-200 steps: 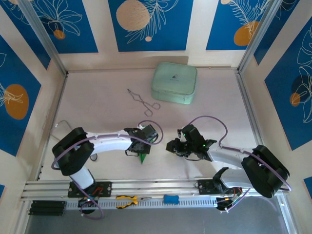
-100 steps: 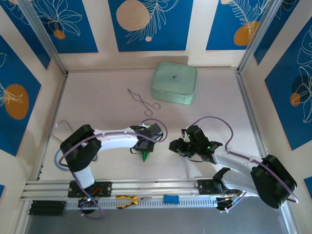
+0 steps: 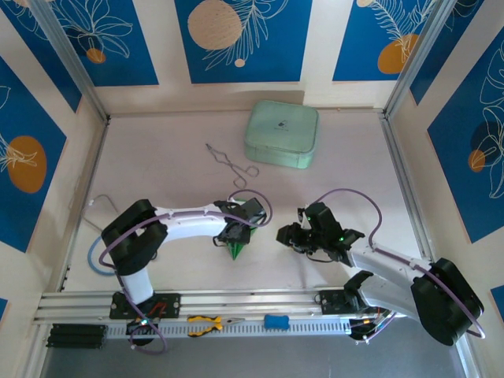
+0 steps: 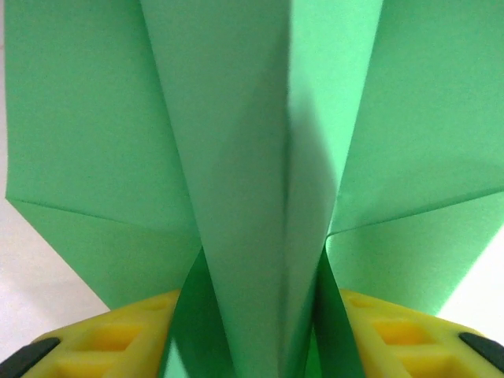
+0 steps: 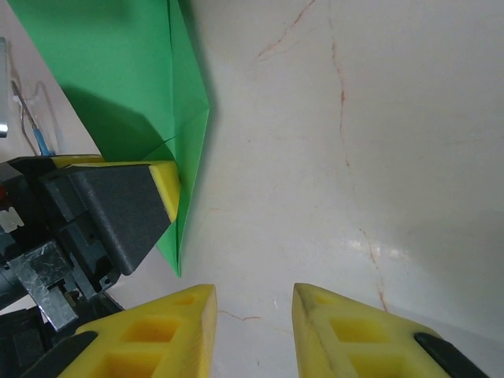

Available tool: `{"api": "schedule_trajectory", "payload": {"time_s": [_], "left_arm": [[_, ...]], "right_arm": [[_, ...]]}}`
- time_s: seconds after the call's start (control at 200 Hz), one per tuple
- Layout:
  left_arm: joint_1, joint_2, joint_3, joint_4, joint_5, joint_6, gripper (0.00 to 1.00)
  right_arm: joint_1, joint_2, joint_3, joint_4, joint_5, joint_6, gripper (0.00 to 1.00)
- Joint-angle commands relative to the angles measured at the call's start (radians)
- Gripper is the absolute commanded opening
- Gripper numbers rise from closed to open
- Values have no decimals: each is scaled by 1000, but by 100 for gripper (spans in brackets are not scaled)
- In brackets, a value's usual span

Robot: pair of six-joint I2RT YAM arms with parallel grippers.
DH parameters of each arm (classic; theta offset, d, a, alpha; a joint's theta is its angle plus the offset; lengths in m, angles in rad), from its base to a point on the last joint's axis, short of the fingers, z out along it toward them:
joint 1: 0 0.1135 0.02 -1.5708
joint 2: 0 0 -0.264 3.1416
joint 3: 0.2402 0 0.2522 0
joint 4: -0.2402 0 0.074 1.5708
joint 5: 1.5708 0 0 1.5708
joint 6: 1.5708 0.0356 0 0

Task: Fold a paper plane with a square sheet of paper (pick it up from the middle)

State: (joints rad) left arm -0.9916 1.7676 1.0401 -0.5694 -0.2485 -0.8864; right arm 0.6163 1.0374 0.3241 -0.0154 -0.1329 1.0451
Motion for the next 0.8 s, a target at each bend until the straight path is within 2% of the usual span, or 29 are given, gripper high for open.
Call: {"api": "schedule_trajectory", "payload": {"time_s": [0.0, 0.405, 0.795], "left_arm": [[-6, 30, -2, -73, -5, -23, 49], [-5, -76, 43, -114, -26, -70, 52], [-4, -164, 18, -114, -51, -104, 53]], "right_arm": [[-6, -22, -11, -29, -1, -14, 32], [-19, -57, -7, -64, 4, -26, 33], [-94, -145, -15, -137, -28, -52, 34]]}}
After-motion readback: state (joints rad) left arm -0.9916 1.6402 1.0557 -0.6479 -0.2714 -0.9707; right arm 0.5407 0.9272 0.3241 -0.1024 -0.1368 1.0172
